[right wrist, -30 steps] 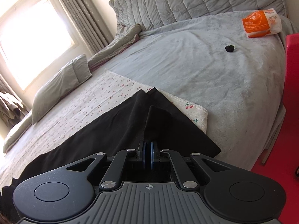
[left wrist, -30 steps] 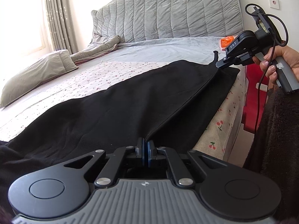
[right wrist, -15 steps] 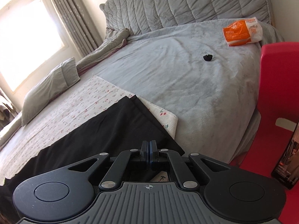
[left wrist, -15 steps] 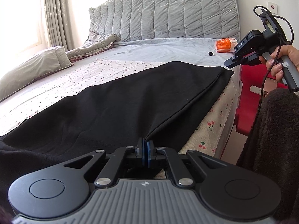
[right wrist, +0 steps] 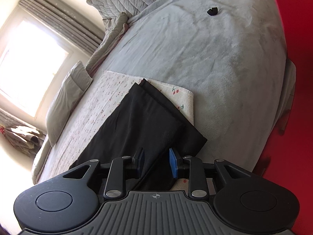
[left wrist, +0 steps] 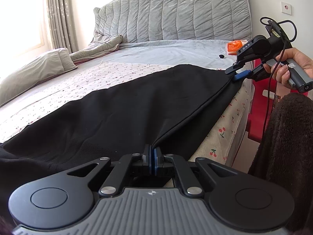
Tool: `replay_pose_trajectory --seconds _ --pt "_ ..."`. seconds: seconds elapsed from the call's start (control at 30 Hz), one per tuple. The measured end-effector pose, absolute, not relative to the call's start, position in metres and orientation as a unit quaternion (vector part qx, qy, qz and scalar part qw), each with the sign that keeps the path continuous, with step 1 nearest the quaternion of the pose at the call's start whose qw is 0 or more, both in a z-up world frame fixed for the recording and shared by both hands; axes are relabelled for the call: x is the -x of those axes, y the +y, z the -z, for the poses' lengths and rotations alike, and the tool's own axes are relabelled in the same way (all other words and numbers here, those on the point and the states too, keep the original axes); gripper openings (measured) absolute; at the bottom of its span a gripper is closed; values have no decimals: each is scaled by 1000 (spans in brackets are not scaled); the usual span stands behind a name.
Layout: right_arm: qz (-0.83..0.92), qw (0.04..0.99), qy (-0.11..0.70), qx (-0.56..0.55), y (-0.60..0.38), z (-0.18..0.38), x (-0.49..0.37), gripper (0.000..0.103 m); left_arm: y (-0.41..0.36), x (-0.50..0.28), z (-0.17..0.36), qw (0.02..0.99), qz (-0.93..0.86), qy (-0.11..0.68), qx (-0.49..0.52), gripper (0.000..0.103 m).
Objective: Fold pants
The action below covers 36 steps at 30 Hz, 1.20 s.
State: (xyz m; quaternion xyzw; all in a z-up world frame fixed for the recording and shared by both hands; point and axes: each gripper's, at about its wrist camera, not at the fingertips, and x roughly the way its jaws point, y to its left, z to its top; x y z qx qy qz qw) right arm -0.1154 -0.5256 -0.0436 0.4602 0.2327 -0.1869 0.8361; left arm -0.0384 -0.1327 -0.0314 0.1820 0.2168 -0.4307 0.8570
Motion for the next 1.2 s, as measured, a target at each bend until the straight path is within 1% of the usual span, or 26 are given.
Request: replay_pose_trajectory --seconds 0.07,0.1,0.17,0.2,0.33,0.47,0.7,0.8,0.83,0.9,0.93,0.97,1.03,1.07,1.1,1.17,1.2 --pt "197 840 230 -449 -526 43 110 27 -133 38 32 857 430 217 -181 3" --pt "203 844 228 -441 -526 42 107 25 -133 38 32 858 430 218 -181 3" --pt "218 854 226 -414 -523 40 103 10 -133 39 32 858 429 215 -181 3" --pt "222 857 222 -408 -521 38 103 5 -133 40 32 859 429 212 -182 3" --pt "242 874 208 -368 -508 26 111 3 -134 45 28 859 431 203 -187 3" --pt "270 883 210 -321 -499 18 117 3 -136 49 25 852 442 202 -193 3" --pt "303 870 238 -308 -502 21 116 3 -141 53 30 840 460 210 -198 3" --pt "315 869 256 -284 -496 19 111 4 -140 53 33 834 465 219 -201 6" --pt "315 871 260 -273 -493 17 108 10 -138 51 33 833 467 223 -194 7" --pt "318 878 264 -243 -484 11 105 14 -132 47 29 836 466 232 -172 16" --pt "318 881 264 -231 -480 7 104 18 -129 45 26 839 463 239 -159 32" --pt "314 886 260 -219 -474 2 104 23 -124 43 24 843 457 243 -147 50" --pt "306 895 252 -204 -465 -6 103 56 -112 41 18 856 439 241 -124 66" --pt "300 901 246 -195 -459 -11 102 61 -106 39 15 863 428 242 -117 70" --pt "293 906 243 -185 -453 -16 100 65 -99 37 12 870 414 244 -112 71" --pt "275 915 241 -171 -441 -25 93 66 -84 31 6 884 382 249 -104 80" --pt "263 919 241 -169 -435 -28 89 69 -76 28 3 892 363 250 -100 82"
